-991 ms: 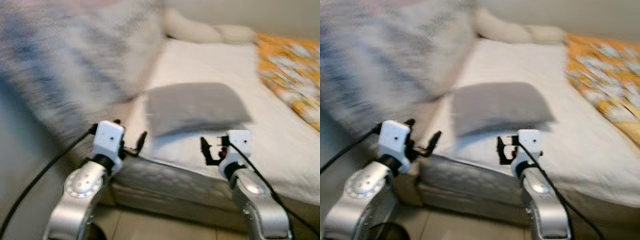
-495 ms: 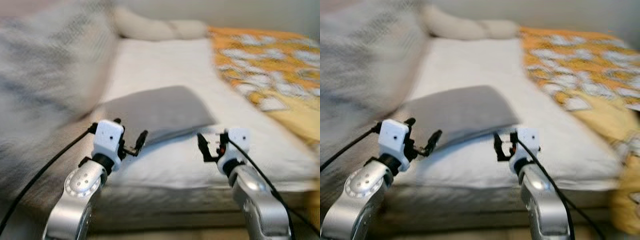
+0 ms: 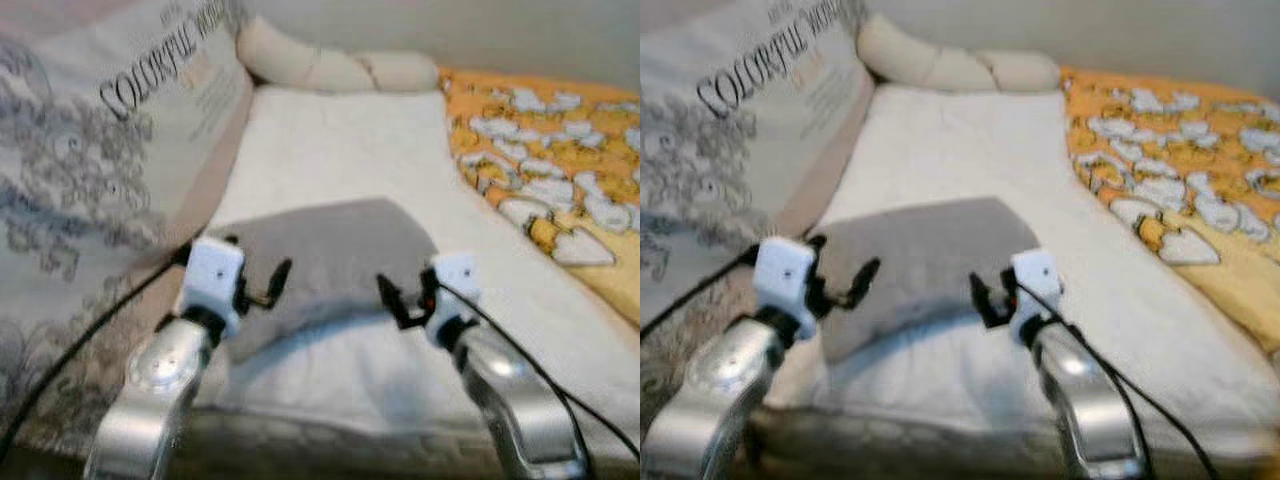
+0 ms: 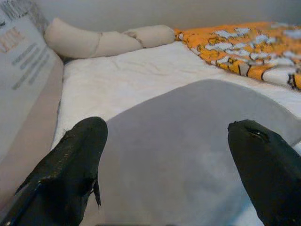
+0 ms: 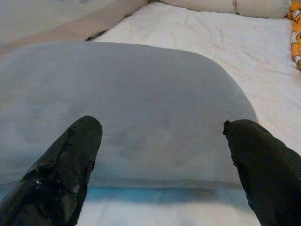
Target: Clean up the room
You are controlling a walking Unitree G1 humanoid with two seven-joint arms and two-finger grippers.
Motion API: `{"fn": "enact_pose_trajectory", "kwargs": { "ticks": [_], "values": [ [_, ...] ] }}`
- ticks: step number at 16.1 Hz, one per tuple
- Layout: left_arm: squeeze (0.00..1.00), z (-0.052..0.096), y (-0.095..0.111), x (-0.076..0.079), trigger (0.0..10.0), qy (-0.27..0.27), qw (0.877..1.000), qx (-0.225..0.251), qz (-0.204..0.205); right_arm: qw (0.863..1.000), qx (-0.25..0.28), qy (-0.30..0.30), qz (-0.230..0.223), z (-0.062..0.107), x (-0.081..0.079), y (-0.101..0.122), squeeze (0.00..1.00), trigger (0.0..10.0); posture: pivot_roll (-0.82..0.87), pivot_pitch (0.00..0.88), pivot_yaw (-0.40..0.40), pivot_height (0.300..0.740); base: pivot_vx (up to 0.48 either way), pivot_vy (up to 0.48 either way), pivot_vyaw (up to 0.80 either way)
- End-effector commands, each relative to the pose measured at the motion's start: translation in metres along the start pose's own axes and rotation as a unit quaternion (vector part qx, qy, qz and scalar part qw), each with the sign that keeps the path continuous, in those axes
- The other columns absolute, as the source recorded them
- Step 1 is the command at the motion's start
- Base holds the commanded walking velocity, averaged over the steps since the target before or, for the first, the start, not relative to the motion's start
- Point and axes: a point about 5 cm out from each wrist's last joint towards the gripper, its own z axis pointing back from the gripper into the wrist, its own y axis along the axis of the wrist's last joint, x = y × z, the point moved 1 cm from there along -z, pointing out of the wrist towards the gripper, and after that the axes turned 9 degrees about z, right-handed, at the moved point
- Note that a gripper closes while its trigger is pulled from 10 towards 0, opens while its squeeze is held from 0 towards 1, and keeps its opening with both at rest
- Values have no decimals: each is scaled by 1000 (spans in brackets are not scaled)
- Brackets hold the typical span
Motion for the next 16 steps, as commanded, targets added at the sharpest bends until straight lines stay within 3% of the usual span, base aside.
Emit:
{"fn": "enact_pose_trajectory", "kwargs": {
  "ticks": [1, 6, 7, 8, 13, 15, 16],
  "values": [
    [0, 2, 4, -5, 10000, 9, 1000, 7, -9, 1000, 1, 6, -21, -2, -2, 1, 0, 10000, 10, 0, -16, 740, 0, 0, 0],
    [0, 3, -1, -10, 10000, 10, 1000, -9, -7, 1000, -6, 7, -20, 1, -2, -7, 0, 10000, 4, 0, -7, 740, 0, 0, 0],
    [43, 2, -2, -11, 10000, 5, 1000, -16, 1, 1000, -6, 4, -21, 1, -1, -7, 0, 10000, 3, 0, -6, 740, 0, 0, 0],
    [1000, 1, -2, -12, 10000, -3, 1000, -18, 13, 1000, -5, 3, -22, 0, -1, -7, 0, 10000, 3, 0, -6, 740, 0, 0, 0],
    [1000, -16, -17, -35, 10000, -17, 996, -80, 36, 1000, -4, -6, -23, -3, 8, -7, 0, 10000, 7, 0, -11, 740, 0, 0, 0],
    [1000, -25, -28, -51, 10000, 11, 993, -109, 37, 999, -15, -30, -15, -2, 24, -10, 0, 10000, -1, 0, -7, 740, 0, 0, 0],
    [1000, -30, -39, -63, 10000, 39, 989, -136, 36, 997, -41, -70, -6, 0, 39, -18, 0, 10000, -5, 0, -4, 740, 0, 0, 0]
  ]
}}
